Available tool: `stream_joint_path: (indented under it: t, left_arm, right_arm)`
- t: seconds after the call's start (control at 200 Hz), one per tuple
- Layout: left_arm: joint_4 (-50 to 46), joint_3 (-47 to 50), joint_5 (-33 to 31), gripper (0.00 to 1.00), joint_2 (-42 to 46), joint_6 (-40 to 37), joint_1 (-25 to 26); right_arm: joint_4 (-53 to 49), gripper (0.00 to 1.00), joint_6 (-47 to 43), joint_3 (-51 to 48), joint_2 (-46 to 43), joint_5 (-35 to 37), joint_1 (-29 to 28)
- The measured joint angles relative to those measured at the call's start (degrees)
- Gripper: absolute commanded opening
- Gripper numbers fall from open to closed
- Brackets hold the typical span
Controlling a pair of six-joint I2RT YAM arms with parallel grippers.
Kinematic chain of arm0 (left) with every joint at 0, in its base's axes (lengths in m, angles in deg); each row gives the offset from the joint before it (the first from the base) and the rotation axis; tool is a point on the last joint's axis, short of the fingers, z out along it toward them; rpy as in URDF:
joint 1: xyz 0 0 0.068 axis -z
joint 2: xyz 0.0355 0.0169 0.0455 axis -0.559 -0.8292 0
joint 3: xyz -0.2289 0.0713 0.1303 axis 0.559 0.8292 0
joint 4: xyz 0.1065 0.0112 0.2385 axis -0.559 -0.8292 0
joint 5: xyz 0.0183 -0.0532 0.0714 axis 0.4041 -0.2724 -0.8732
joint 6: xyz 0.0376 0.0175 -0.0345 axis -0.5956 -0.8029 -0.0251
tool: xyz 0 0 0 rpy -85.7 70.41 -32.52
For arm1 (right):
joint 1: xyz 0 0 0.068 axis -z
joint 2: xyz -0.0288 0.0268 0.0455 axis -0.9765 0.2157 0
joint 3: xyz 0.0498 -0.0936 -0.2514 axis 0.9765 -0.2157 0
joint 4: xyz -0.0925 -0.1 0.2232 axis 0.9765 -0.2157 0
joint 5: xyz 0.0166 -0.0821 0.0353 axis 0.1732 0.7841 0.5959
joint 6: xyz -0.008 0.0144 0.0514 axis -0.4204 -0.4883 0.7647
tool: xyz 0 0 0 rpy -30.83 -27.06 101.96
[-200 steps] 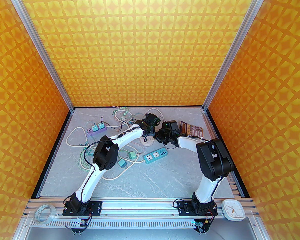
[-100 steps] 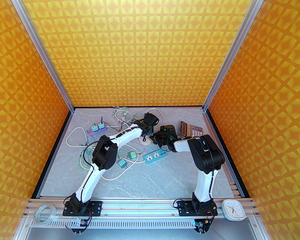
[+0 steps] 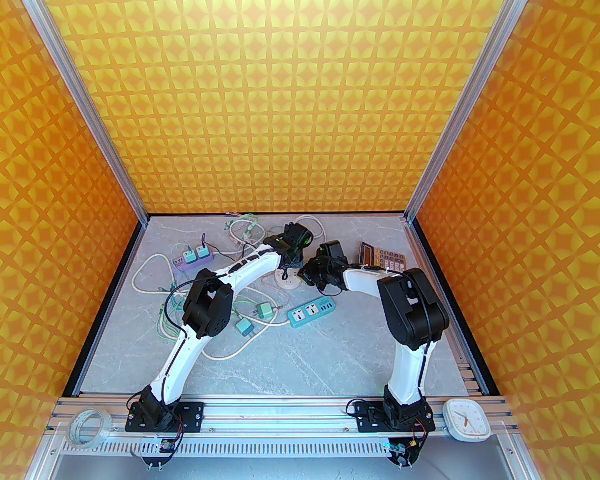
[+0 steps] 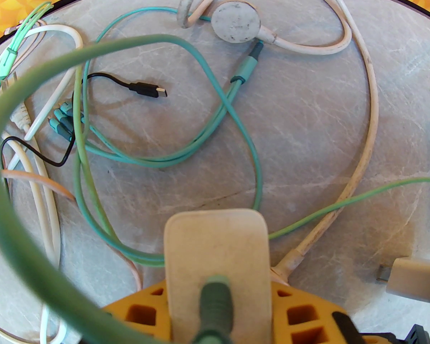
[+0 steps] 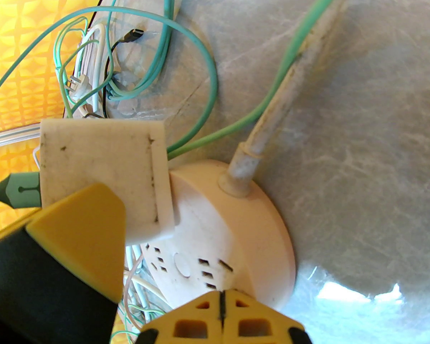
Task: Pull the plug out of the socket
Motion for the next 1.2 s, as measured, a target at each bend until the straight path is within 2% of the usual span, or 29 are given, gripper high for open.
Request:
stream_joint_path:
  t: [0.36,0.475,0.585,0.765,0.85,0.945,1.2]
  left_arm:
    - [10.3,13.6,-0.9,0.16,6.8,2.1,-0.6]
    - [11.2,14.5,-1.1,0.16,7.2,2.3,-0.6]
    - [6.2,10.0,-1.1,0.17,5.3,2.0,-0.6]
    - [-8.7,-9.2,-0.6,0.15,-4.1,1.3,-1.5]
    - [-10.2,-10.9,-0.4,0.15,-5.0,1.4,-1.7]
    - [-7.4,-7.3,-0.3,0.14,-3.3,1.8,-1.7]
    - [9.1,14.8,-2.4,0.12,8.0,3.1,-1.7]
  right_arm:
    - [-4.4,0.00,-4.2,4.0,1.8,0.7,-1.4]
    - [-5.6,0.00,-5.3,4.6,2.0,0.9,-1.5]
    - [-6.3,0.00,-5.5,5.2,2.2,0.7,-1.4]
    - [-7.6,0.00,-5.5,7.3,3.3,1.7,-1.4]
    - [-7.9,0.00,-5.6,8.0,3.7,1.7,-1.4]
    - [-8.4,0.00,-6.3,8.3,3.8,1.9,-1.6]
    - [-9.3,0.00,-9.6,9.1,4.2,2.8,-3.7]
